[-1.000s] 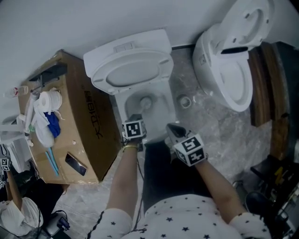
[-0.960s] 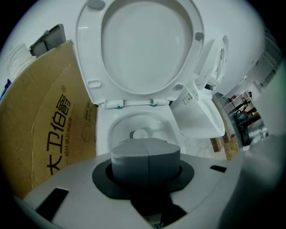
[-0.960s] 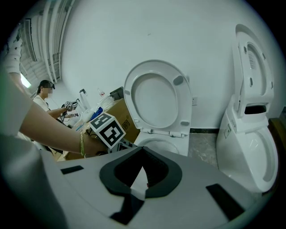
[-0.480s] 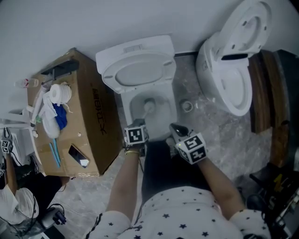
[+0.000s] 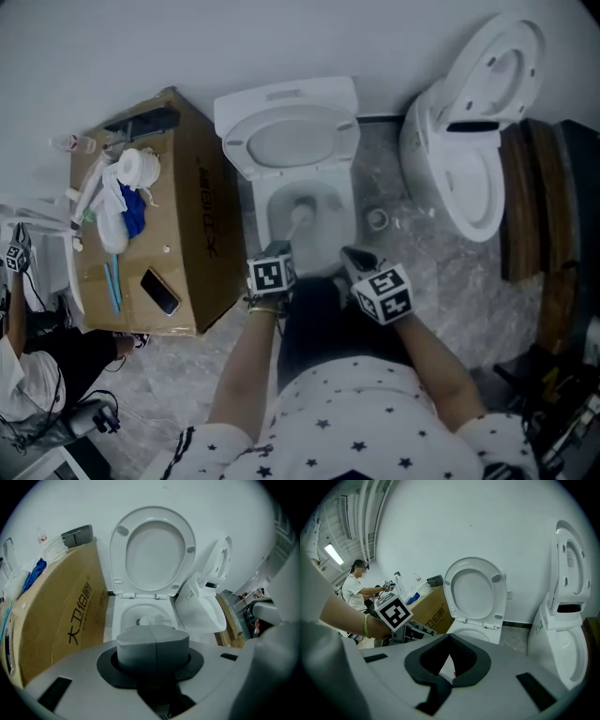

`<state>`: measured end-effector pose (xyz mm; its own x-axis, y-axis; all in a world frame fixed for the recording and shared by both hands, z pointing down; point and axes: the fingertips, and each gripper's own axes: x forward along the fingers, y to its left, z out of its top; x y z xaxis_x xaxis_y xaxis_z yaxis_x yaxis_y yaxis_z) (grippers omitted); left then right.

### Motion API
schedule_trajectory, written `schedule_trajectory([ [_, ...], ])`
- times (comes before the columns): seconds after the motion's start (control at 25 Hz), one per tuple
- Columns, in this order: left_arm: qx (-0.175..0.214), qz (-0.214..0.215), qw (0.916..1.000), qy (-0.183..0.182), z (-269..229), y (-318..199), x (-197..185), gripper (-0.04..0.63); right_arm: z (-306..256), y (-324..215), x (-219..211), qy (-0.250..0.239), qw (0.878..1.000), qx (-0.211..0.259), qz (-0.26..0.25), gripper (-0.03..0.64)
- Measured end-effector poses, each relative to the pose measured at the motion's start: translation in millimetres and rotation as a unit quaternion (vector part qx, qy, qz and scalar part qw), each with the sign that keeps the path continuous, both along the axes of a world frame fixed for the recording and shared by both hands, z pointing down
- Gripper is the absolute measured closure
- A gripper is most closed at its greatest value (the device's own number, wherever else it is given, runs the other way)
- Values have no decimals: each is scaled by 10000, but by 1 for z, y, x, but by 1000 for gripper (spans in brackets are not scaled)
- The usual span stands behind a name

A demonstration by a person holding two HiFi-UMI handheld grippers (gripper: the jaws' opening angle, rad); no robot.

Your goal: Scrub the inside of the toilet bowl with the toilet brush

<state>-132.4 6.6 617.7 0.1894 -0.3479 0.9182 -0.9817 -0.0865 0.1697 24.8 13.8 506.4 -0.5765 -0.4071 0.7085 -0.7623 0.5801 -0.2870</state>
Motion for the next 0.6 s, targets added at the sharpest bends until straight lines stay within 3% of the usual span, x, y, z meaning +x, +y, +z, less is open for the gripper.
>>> schedule_trajectory([
  [0.6, 96, -381, 9988, 295, -44, 59, 1, 448, -31, 23, -7, -225, 9992, 194, -284, 611],
])
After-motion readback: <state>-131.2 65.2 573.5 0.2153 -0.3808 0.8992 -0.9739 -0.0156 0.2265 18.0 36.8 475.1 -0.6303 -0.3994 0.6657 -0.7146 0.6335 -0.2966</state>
